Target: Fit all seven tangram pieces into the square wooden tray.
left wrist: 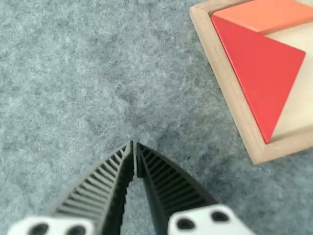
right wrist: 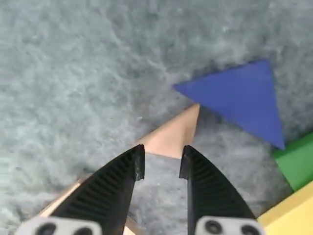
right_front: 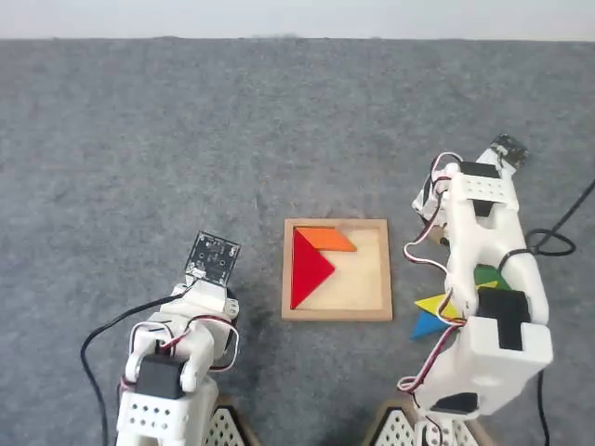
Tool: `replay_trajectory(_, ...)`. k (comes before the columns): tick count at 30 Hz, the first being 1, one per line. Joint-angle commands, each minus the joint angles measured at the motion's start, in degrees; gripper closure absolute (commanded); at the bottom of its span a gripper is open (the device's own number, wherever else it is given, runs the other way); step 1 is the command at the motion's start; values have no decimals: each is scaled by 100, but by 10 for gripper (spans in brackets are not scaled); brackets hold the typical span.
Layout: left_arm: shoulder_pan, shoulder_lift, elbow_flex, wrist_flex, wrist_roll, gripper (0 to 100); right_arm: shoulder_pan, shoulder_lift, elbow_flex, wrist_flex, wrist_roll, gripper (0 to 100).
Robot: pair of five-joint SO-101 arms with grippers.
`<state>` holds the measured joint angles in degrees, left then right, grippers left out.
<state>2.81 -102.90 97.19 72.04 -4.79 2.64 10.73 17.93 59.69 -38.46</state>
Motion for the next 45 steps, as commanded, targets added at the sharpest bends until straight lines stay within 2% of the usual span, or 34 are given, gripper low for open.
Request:
replay_trajectory(1,-26,-123,-66,26,26,987,-40,-13,-264,-110,-79,876)
replay_trajectory(15,-26,-123,-66,26,26,987,-4,1007,-1002,295,-79,876)
replay_trajectory(24,-26,-123,-66,26,26,987,365,1112,-993,435,-281,876)
replay_trajectory(30,-26,-123,-66,26,26,987,462,1121,-1020,725,316,873)
replay_trajectory(34,-26,-123,-66,26,26,987,391,1086,-1037,708,316,785)
replay_trajectory(38,-26,-123,-66,26,26,987,338,1086,-1046,699,-70,740)
replay_trajectory(43,-26,-123,-66,26,26,987,338,1138,-1257,620,-229,738)
replay_trajectory(45,-26,-123,-66,26,26,987,277,1138,-1257,664,-677,739)
